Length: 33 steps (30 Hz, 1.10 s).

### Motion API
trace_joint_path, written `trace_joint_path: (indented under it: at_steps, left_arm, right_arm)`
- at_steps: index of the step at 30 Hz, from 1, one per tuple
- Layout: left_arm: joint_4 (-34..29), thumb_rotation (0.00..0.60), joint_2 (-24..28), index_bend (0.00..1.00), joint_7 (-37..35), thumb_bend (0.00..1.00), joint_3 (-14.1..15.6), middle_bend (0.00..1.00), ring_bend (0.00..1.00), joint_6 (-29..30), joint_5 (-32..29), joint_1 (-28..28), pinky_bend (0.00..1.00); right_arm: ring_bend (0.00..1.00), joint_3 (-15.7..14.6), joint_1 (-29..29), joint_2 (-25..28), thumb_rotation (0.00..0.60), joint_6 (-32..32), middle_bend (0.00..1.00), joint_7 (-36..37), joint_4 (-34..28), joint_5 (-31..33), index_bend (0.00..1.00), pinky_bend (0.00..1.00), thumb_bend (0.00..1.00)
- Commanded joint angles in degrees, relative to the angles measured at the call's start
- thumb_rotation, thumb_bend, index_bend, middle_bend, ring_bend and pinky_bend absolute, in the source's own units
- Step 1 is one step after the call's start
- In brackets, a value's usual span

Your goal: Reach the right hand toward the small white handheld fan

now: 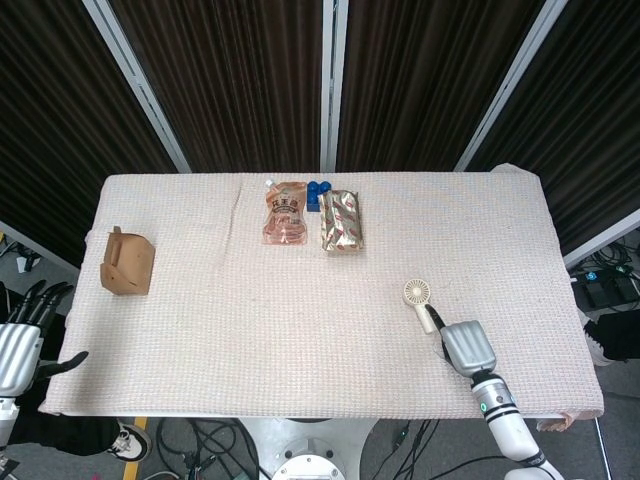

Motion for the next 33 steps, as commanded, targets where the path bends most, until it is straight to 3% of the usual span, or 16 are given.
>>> trace_joint_path:
  at_steps: [1, 33]
  left_arm:
    - [-0.1, 0.6, 0.0, 0.12, 0.1, 0.0, 0.0, 0.1, 0.01, 0.0, 0.0, 0.0, 0.2]
    - [-0.9, 0.6, 0.4, 0.12, 0.6, 0.0, -0.2, 0.1, 0.01, -0.3, 0.0, -0.3, 0.2]
  right_arm:
    - [0.77, -0.1, 0.3, 0.2, 0.6, -0.6, 0.95, -0.4, -0.2, 0.8, 0.0, 0.66, 0.95]
    - [0.77, -0.7, 2.9, 0.3, 0.6, -2.2, 0.95, -1.9, -1.3, 5.8, 0.0, 0.66, 0.95]
